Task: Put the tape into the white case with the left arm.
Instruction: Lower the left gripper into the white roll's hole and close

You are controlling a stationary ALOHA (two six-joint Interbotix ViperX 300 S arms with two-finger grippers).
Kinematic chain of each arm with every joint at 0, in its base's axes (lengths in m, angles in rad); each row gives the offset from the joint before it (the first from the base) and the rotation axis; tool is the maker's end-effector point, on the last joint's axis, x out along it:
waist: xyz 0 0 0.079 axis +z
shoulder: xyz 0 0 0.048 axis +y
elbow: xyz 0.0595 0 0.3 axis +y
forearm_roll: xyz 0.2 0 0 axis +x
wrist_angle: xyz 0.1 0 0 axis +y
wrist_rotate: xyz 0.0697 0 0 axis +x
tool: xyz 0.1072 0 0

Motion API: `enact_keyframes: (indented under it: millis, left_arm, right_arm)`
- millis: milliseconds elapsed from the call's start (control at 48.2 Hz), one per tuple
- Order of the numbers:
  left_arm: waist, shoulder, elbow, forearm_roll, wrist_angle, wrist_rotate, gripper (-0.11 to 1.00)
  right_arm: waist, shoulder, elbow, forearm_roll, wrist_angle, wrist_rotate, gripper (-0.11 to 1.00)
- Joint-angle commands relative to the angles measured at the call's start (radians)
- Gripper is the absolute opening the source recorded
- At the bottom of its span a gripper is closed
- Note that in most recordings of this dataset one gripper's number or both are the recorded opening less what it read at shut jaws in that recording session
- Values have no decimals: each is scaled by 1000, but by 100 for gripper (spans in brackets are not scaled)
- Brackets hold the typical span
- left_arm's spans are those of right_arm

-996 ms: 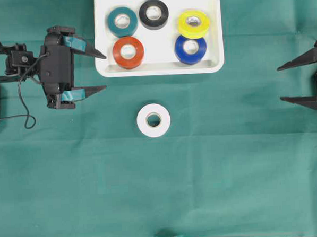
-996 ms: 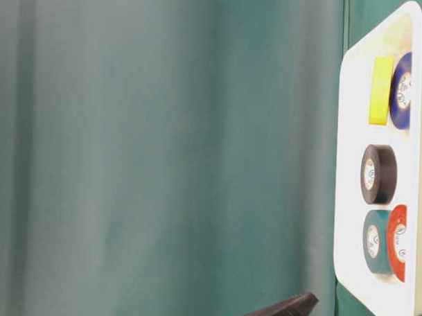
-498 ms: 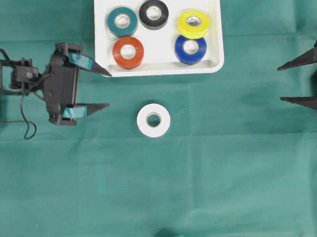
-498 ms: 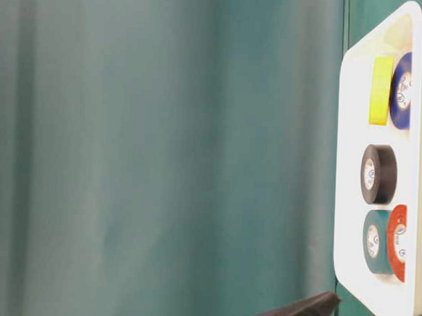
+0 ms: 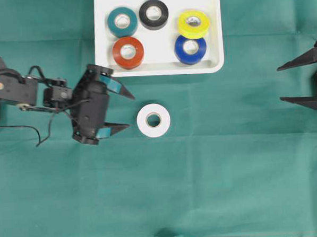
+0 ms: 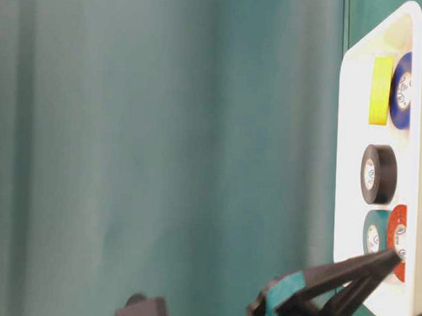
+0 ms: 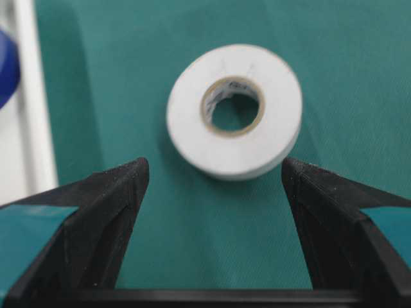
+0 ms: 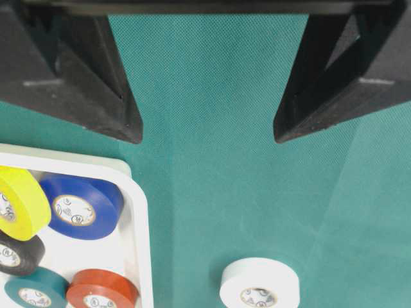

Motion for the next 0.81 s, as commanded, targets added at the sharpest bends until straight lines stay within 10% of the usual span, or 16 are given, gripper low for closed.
enact_keyframes:
  millis: [0, 789]
  left_arm:
    - [-11, 20, -48, -2, -8, 0, 85]
    - [-61, 233, -189, -2, -2, -28, 85]
  right_arm:
    - [0, 6, -11, 0, -11, 2, 86]
    - [0, 5, -11, 0, -9, 2, 86]
